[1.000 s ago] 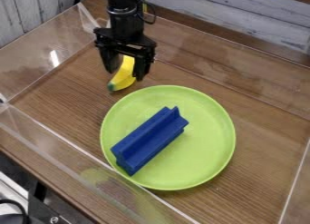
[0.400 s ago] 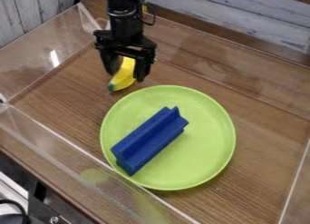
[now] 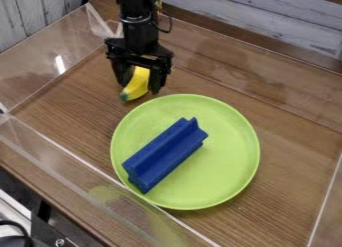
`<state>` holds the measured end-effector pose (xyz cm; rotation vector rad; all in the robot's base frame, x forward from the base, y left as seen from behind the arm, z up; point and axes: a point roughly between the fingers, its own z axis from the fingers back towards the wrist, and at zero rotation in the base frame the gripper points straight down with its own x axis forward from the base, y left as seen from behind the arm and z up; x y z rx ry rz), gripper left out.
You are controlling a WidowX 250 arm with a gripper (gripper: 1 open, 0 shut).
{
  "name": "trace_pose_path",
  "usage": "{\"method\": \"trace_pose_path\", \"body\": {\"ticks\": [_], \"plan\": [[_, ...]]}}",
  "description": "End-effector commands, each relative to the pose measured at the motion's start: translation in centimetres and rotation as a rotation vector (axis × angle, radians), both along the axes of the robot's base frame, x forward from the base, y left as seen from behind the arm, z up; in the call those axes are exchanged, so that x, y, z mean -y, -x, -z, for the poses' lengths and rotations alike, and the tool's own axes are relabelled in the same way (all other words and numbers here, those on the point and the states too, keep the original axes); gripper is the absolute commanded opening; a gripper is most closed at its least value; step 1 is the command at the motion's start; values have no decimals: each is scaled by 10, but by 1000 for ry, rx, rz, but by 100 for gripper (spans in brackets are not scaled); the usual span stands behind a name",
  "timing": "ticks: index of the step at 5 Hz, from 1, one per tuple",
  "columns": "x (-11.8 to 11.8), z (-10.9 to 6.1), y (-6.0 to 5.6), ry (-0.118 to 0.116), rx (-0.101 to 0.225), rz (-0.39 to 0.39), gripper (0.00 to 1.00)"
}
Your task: Put the banana in the green plate
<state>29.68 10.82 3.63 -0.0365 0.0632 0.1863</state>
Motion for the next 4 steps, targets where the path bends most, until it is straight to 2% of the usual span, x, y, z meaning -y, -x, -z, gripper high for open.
{"method": "trace_pose_path", "body": {"ticks": [1, 2, 3, 4], "plan": [[-6, -9, -10, -25, 43, -9, 0], [-6, -10, -12, -42, 29, -6, 0], [-6, -8, -11, -84, 1, 11, 100], [-3, -8, -12, -89, -4, 17, 0]]}}
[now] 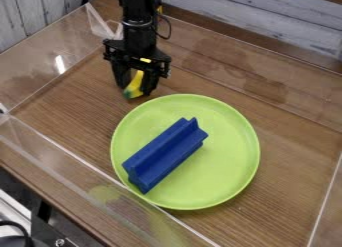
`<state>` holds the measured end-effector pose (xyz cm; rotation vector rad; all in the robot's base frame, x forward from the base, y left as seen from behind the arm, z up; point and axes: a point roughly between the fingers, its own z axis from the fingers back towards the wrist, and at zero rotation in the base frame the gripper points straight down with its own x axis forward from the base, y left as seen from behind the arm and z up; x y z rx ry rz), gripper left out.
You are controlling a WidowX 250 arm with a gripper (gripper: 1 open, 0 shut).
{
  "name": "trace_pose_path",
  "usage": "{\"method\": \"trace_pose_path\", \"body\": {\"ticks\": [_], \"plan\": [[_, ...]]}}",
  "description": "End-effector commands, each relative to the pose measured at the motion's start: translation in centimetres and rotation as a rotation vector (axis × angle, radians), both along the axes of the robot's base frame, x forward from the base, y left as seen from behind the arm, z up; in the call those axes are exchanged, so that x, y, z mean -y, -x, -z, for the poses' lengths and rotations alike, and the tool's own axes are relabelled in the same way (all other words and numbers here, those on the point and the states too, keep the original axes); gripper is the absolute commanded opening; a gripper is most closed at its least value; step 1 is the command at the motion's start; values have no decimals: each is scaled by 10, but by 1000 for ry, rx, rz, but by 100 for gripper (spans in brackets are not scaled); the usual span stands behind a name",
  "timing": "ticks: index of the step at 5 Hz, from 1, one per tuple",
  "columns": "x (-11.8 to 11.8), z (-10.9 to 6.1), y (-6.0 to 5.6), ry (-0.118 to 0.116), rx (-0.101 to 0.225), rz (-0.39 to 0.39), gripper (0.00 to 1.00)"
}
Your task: Put the banana in the green plate
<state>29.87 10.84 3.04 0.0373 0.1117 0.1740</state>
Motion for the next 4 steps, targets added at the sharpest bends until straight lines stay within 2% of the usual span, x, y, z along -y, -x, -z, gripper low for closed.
{"method": "trace_pose_path", "body": {"ticks": [1, 2, 3, 4], "plan": [[-1, -14, -11, -20, 49, 7, 0], [1, -14, -11, -30, 35, 12, 100], [3, -14, -11, -29, 31, 14, 0], [4, -14, -11, -26, 28, 12, 0]]}}
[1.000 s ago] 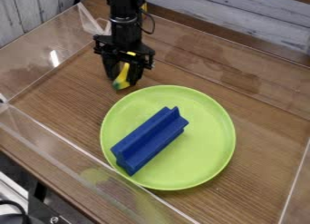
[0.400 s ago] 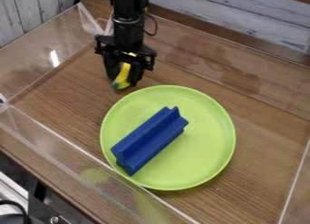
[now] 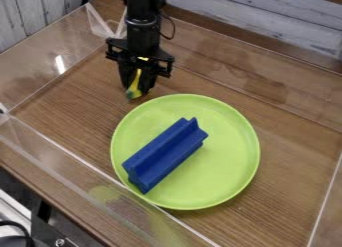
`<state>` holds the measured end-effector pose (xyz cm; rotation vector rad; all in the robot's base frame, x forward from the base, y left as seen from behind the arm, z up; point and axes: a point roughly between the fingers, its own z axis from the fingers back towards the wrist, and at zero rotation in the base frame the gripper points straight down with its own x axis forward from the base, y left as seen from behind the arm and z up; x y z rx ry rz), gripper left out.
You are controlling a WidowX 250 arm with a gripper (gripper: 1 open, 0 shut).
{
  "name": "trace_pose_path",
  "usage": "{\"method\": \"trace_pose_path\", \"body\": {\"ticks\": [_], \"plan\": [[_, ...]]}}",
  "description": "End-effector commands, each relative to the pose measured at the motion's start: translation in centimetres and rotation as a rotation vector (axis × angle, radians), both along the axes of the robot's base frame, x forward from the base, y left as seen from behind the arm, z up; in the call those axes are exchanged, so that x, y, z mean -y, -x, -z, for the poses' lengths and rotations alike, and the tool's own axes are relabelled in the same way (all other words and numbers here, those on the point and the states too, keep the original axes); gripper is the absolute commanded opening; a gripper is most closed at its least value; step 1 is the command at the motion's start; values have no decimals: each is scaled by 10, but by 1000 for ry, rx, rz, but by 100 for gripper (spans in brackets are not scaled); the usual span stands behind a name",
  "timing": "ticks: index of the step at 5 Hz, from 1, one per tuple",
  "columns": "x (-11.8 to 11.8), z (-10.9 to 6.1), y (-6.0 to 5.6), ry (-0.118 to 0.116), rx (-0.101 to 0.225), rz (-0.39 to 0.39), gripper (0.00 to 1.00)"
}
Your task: Put the banana in the green plate
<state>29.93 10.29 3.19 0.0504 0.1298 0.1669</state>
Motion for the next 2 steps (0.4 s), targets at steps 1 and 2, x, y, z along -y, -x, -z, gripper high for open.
{"method": "trace_pose_path", "body": {"ticks": [1, 2], "plan": [[-3, -11, -10, -20, 30, 3, 100], [-2, -13, -10, -21, 29, 6, 0]]}}
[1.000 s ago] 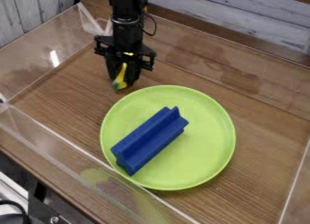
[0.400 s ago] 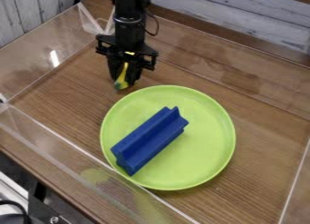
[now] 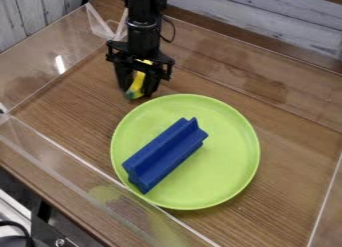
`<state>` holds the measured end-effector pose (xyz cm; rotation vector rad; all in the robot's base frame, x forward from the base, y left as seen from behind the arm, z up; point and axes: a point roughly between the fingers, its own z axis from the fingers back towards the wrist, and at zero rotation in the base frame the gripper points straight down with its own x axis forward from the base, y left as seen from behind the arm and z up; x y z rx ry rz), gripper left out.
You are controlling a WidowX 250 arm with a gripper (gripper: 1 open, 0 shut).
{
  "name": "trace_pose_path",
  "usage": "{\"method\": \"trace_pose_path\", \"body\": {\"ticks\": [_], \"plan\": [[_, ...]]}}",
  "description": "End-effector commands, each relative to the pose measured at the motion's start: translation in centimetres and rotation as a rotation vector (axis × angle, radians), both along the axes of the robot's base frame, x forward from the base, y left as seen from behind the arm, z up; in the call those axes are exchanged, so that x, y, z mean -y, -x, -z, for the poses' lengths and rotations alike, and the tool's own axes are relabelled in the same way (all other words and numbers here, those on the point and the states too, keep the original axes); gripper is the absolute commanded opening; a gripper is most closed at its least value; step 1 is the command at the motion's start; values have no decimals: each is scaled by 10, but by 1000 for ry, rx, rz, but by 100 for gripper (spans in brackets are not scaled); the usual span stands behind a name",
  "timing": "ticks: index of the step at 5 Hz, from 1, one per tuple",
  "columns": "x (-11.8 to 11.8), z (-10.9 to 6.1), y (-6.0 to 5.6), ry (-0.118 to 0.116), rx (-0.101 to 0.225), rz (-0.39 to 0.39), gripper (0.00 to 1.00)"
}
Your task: Put the banana in the green plate
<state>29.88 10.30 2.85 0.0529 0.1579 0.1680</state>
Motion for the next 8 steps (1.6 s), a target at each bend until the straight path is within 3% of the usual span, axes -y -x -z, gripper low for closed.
{"method": "trace_pose_path", "body": {"ticks": [1, 2, 3, 4, 5, 6, 7, 8], "plan": [[-1, -18, -10, -20, 58, 9, 0], [-1, -19, -10, -23, 50, 8, 100], [0, -20, -10, -21, 52, 9, 0], [0, -20, -10, -20, 53, 8, 0], [-1, -22, -10, -22, 44, 6, 100], [-1, -24, -10, -21, 44, 5, 0], [-1, -24, -9, -19, 41, 4, 0], [-2, -24, -8, -17, 28, -1, 100]]}}
